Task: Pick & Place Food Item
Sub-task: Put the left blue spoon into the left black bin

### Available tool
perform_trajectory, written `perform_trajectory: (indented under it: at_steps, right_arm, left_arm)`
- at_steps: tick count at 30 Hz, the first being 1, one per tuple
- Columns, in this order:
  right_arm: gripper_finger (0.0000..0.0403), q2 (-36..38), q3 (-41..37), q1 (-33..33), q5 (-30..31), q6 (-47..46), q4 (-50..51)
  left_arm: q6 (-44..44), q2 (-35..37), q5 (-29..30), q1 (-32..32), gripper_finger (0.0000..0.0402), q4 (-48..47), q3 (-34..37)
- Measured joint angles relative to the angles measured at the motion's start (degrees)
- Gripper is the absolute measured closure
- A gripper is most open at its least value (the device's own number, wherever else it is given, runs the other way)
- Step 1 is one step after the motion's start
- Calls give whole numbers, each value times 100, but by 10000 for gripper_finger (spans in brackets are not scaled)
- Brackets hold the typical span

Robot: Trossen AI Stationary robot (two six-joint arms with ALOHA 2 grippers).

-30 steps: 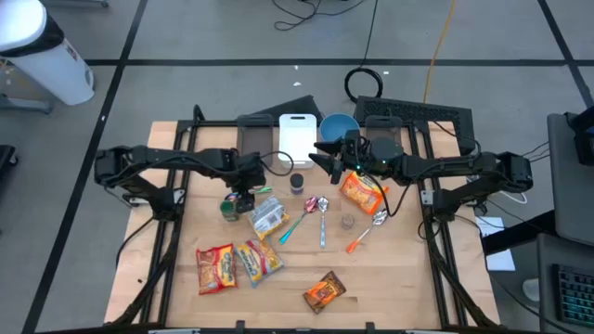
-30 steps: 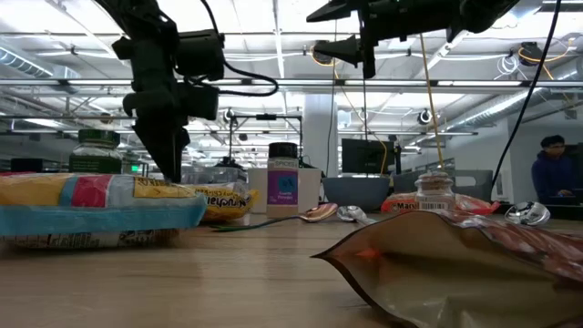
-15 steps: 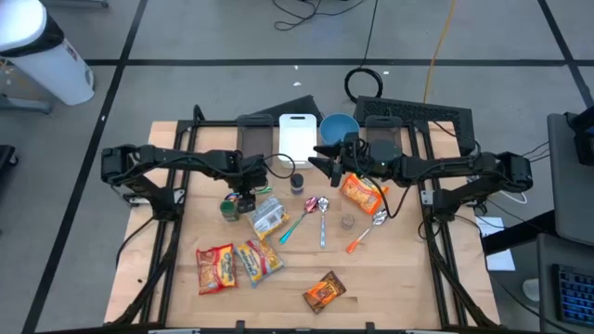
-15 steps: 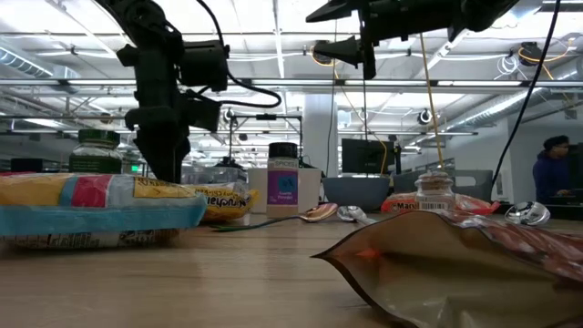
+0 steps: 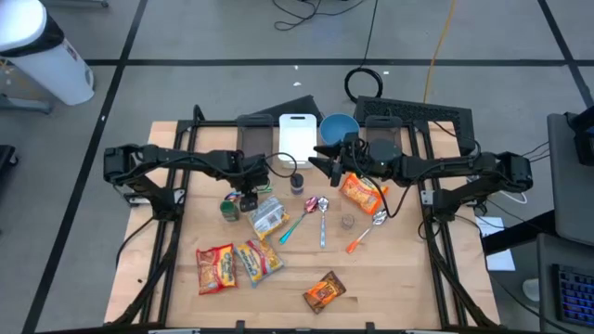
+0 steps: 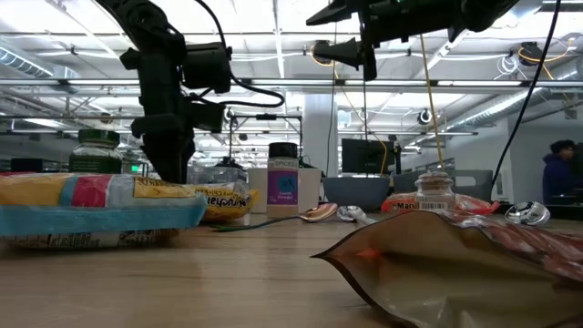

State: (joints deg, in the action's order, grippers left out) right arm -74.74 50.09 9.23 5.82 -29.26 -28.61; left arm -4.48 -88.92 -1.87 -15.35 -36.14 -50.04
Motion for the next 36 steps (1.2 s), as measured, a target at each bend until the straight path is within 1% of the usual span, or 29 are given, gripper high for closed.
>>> perform_trajectory:
  at_steps: [3, 10, 13, 20, 29, 36]
  right_arm:
    - [147, 0, 0, 0, 1, -1, 27]
    - [147, 0, 0, 0, 3, -2, 57]
    - [147, 0, 0, 0, 3, -2, 66]
    - [147, 0, 0, 0, 5, 2, 83]
    - [147, 0, 0, 0, 7, 11, 119]
    - [147, 0, 0, 0, 5, 11, 156]
  left_arm:
    - [-18, -23, 0, 0, 144, -1, 0]
    - [14, -408, -98, 0, 144, -101, 0]
    - [31, -460, -103, 3, 144, -54, 0]
    - [-248, -470, 321, -8, 144, -10, 0]
    - [-288, -769, 287, -11, 144, -66, -7]
    - [-284, -782, 290, -14, 147, -11, -9]
